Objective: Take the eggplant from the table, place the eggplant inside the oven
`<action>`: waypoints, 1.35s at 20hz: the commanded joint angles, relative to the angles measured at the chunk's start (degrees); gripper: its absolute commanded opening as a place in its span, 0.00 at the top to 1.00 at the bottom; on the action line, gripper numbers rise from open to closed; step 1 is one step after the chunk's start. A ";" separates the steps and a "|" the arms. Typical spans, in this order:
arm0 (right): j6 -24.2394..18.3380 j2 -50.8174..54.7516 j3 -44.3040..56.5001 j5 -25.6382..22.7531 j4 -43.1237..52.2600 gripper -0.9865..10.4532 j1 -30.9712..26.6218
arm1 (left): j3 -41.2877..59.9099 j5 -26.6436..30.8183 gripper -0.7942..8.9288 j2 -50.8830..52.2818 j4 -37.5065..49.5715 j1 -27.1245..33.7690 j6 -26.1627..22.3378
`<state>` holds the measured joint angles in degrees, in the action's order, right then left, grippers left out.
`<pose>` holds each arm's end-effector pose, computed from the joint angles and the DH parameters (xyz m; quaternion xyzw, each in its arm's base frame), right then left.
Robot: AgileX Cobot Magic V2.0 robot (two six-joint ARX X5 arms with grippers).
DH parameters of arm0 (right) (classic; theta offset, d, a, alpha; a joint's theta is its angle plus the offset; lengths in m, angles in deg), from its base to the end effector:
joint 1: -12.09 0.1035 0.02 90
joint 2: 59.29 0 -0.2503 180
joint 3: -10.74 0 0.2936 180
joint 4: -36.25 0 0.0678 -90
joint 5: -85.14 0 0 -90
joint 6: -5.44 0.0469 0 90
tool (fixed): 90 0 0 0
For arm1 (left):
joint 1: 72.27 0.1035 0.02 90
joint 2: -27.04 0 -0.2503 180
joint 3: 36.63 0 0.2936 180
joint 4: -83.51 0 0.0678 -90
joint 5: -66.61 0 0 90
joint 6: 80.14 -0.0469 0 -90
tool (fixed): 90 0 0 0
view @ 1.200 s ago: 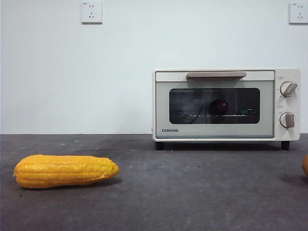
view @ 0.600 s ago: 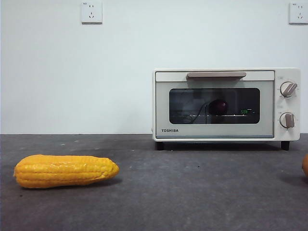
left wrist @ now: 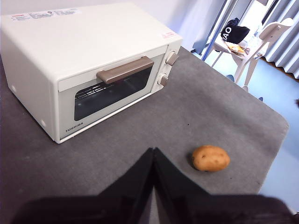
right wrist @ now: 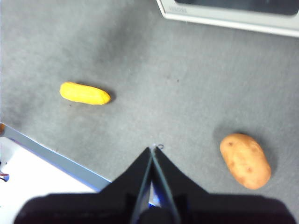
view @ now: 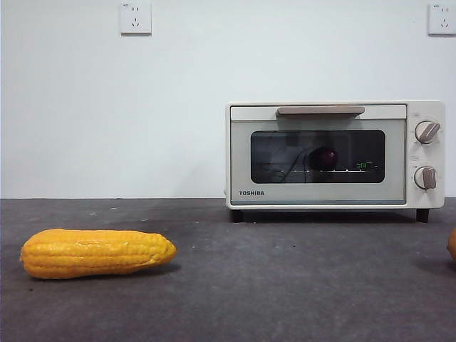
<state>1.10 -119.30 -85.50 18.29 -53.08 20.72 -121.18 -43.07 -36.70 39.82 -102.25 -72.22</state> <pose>0.1933 0.0480 0.4051 0.0239 0.4338 0.2615 0.8619 0.2406 -0.1570 0.3887 -0.0437 0.2255 -0.3970 0.8886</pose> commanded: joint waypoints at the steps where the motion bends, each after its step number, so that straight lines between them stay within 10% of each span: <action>1: -0.39 -2.95 -0.04 -0.22 -1.22 0.91 0.09 | 0.00 -0.24 0.92 0.11 -0.22 -0.24 -0.37; 12: -0.39 -16.09 -0.04 -0.24 -1.16 0.91 0.02 | 0.00 0.76 0.92 0.46 0.22 -0.15 -1.49; 18: -0.39 -17.49 -0.04 -1.05 3.91 0.91 0.02 | 0.00 9.46 0.92 6.19 0.33 1.40 -12.52; 27: -0.39 -17.49 -0.04 -1.07 25.97 0.91 0.00 | 0.02 9.20 0.92 24.46 -2.21 21.03 -16.09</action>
<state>1.10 -136.45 -85.50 17.40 -27.79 20.69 -121.18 -33.96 -12.66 37.46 -81.63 -86.67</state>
